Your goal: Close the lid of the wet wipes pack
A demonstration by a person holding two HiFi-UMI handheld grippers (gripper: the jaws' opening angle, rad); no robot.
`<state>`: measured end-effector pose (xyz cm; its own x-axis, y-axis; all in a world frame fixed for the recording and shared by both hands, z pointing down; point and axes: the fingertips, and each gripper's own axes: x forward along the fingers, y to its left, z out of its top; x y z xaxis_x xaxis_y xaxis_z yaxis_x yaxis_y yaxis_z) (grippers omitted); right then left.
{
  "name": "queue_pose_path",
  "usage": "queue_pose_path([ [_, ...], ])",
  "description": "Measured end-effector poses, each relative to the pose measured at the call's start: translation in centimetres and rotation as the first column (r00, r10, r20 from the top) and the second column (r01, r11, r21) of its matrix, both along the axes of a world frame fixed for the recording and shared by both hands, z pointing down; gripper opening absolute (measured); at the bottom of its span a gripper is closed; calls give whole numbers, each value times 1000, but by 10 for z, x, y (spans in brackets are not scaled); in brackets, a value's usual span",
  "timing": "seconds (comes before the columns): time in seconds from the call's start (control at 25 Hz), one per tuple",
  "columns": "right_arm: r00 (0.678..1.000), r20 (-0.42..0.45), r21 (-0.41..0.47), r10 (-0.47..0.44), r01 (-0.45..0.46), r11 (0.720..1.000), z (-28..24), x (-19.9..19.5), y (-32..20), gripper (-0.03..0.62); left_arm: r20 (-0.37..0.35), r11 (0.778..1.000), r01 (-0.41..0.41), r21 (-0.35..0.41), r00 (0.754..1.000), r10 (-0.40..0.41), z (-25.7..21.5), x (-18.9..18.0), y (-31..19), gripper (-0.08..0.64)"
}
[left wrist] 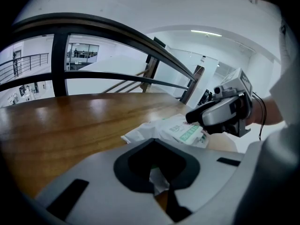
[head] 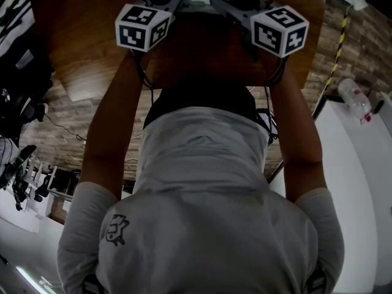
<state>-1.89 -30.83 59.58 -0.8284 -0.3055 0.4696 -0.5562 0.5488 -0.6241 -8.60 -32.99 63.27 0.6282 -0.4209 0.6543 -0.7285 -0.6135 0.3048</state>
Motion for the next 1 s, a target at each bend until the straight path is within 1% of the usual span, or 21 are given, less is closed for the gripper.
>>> queue_pose_path([
  [0.24,999,-39,6,-24,24,1000,10,-1,0,163,-4,1000,5,3,1000,-5,0,0,-1,14],
  [0.48,991,-131,49,-38,45,998,18,-3,-1,161,-10,1000,17,4,1000,-17,0,0,-2,14],
  [0.76,973,-228,100,-38,63,993,22,-6,-1,161,1,1000,-3,16,1000,3,0,0,-2,14],
  [1.0,943,-330,148,-43,97,984,26,-7,-2,144,30,999,-25,28,999,24,0,0,-2,14],
])
